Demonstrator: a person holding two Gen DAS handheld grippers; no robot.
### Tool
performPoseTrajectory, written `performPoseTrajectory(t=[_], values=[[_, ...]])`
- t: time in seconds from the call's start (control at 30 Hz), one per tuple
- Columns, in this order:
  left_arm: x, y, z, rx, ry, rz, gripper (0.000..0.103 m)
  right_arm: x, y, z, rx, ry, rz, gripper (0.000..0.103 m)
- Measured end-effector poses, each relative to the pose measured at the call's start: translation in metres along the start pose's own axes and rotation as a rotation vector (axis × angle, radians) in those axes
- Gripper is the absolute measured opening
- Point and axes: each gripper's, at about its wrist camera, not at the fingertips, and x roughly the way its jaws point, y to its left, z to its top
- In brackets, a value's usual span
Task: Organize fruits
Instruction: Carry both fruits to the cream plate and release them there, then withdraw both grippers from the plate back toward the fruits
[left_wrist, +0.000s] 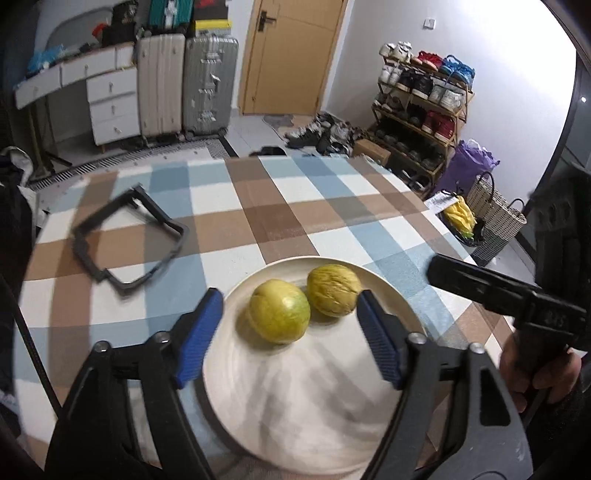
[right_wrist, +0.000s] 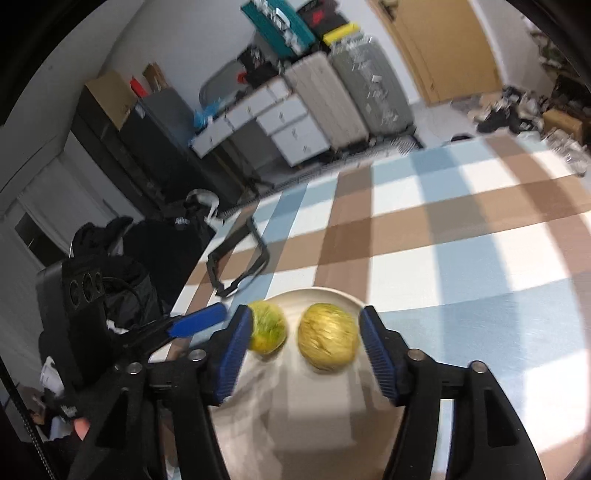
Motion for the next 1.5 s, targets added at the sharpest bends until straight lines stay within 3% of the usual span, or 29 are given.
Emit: performPoseTrajectory(t=[0.13,0.23,0.27,0.47,0.87,1.1,1.5], values=[[-0.037,-0.008,-0.009,0.001,-0.037,0.026,0.079,-0.042,0.004,-0.017,-0.030,-0.051,-0.039,0.076],[-0.067,-0.018,-0.018,0.006,-0.074,0.066,0.083,-0.072,0.015,-0.031,-0.069,-0.105,-0.082,0.097],[-0.079,-0.023,-0.022,0.010,-0.091,0.076,0.084,-0.082,0.020,-0.035,-0.084,-0.127,-0.085,0.098],[-0.135,-0.047,-0.044,0.043,-0.167,0.128,0.101,-0.139,0.056,-0.063,-0.166,-0.235,-0.085,0.102],[-0.225,-0.089,-0.100,0.052,-0.215,0.166,0.102,-0.203,0.113,-0.121,-0.311,-0.374,-0.123,0.103],[-0.248,-0.100,-0.136,0.048,-0.216,0.173,0.102,-0.222,0.119,-0.149,-0.317,-0.398,-0.161,0.103],[-0.230,-0.094,-0.193,0.040,-0.083,0.091,0.102,-0.228,0.109,-0.197,-0.324,-0.341,-0.244,0.103]])
